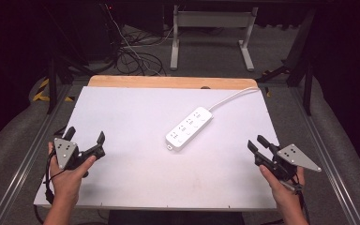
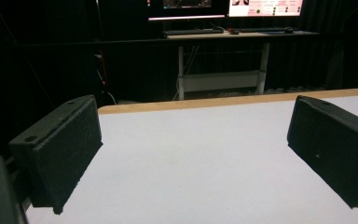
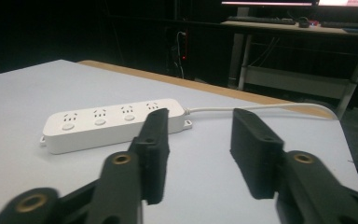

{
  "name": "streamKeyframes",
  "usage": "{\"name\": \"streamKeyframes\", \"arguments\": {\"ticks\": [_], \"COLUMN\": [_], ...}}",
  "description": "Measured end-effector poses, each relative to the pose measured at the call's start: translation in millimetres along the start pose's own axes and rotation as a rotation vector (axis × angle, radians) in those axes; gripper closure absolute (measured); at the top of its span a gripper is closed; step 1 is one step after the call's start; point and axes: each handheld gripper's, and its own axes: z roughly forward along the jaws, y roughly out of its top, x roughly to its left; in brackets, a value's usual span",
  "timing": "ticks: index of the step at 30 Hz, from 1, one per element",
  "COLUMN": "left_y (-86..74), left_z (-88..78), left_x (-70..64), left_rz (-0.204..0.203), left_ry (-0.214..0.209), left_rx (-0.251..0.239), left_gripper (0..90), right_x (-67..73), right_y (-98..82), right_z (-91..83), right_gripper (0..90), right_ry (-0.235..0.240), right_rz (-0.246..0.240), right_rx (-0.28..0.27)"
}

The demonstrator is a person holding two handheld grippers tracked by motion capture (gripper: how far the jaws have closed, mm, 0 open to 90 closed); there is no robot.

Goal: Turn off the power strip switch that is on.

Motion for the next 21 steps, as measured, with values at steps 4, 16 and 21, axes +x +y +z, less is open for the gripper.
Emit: {"name": "streamKeyframes", "arguments": {"ticks": [4,16,21], "left_y": [0.0,0.0,0.1], "left_z": [0.0,0.1,0.2], "left_x": [0.2,0.0,-0.1], "left_rz": [0.000,0.002,0.005], "left_ry": [0.000,-0.002,-0.004], "left_rx": [0.000,0.002,0.001], "left_gripper": [3.6,3.9,4.2], "right_x": [-0.5,0.1,3.8], "right_y": [1.2,10.3,15.6], "right_z": [-1.8,-12.1,-11.5], "right_gripper": [72.7,90.0,90.0], "right_ry": [0.014,0.019,0.016], "right_rz": [-0.010,0.013,-0.024], "right_rx": [0.002,0.060,0.096]}}
